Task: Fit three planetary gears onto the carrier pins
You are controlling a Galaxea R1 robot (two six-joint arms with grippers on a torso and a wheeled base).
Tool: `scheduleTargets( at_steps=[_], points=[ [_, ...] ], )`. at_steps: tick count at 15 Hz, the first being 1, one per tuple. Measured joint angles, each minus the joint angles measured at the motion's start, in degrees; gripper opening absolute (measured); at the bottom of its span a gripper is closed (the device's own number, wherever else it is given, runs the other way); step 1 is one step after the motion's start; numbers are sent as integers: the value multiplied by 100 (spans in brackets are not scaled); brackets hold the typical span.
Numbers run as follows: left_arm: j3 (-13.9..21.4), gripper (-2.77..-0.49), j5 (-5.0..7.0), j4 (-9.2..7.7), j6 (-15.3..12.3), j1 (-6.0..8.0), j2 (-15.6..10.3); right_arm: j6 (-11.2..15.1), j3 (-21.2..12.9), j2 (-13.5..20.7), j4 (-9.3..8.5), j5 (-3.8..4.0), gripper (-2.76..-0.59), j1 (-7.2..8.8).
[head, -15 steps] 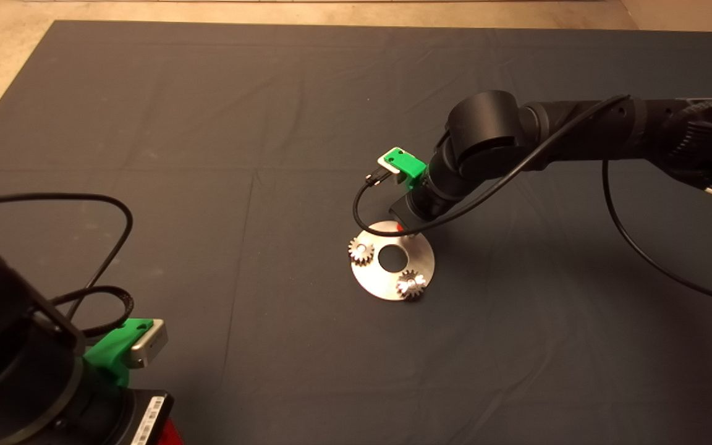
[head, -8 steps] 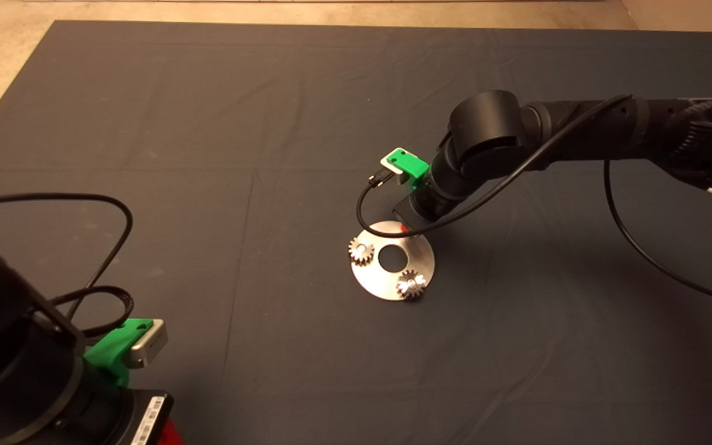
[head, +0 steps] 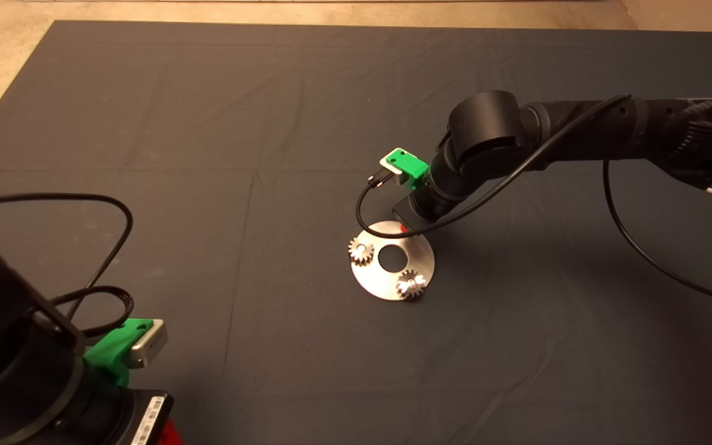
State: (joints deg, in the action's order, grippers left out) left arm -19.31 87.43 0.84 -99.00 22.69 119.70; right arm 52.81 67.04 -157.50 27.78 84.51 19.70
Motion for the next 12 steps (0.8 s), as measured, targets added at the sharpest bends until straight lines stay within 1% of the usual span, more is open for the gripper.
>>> scheduleTargets(
  at_steps=[6,7,8,12],
  points=[
    [0,-137,0,0,0,0,0,2,10,0,-2,-9,-229,0],
    [0,-137,0,0,0,0,0,0,10,0,-2,-17,-229,0],
    [0,-137,0,0,0,0,0,0,11,1,0,-46,-229,0],
    [0,-137,2,0,0,0,0,17,22,-14,-2,-96,-229,0]
  ],
)
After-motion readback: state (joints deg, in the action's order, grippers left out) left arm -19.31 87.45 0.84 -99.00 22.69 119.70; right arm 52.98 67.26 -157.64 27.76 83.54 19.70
